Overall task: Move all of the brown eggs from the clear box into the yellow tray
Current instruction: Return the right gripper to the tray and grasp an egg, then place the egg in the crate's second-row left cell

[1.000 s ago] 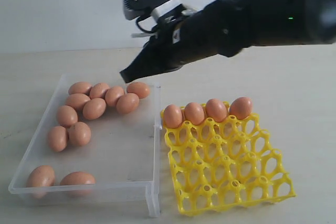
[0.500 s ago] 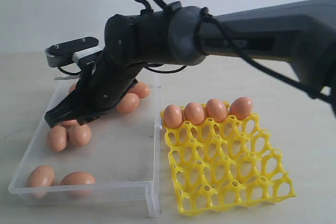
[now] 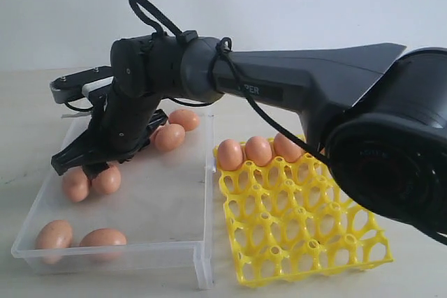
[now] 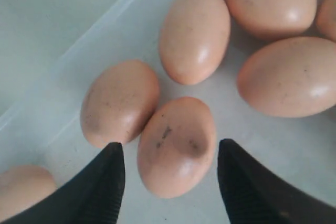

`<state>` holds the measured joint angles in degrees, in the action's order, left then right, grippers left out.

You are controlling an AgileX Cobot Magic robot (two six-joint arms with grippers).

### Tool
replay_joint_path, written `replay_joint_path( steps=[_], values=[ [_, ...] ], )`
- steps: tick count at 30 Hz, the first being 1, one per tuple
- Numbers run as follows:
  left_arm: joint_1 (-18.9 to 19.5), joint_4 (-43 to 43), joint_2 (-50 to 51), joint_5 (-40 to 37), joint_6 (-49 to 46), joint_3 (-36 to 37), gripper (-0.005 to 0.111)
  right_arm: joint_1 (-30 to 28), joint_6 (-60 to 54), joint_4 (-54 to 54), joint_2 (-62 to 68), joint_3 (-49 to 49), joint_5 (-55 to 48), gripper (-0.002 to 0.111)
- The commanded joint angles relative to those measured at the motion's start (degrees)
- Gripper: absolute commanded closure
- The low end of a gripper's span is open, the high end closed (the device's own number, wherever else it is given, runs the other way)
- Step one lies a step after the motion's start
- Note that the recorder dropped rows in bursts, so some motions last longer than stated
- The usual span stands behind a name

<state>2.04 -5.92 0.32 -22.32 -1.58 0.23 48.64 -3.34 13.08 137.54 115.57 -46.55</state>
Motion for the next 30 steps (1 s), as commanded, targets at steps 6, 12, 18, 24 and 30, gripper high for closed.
replay_joint_path(
  steps=[6,12,18,24,30],
  values=[
    [-0.4,0.1,-0.3,0.5,0.3,-0.2,0.107,0.0,1.0,0.5,4.7,5.0,0.0,0.055],
    [-0.4,0.1,-0.3,0.5,0.3,-0.2,0.107,0.0,0.8,1.4,8.2,7.5,-0.8,0.055],
    [-0.4,0.1,-0.3,0.5,0.3,-0.2,0.107,0.0,0.8,0.3,7.7,7.9,-3.5,0.108],
    [-0.4,0.1,-0.3,0.5,0.3,-0.2,0.107,-0.4,-0.1,-7.0,-2.1,2.3,6.9,0.108],
    [-0.4,0.1,-0.3,0.5,0.3,-0.2,0.107,-2.1,0.4,-11.7,-21.2,-27.1,37.4,0.108]
  ],
)
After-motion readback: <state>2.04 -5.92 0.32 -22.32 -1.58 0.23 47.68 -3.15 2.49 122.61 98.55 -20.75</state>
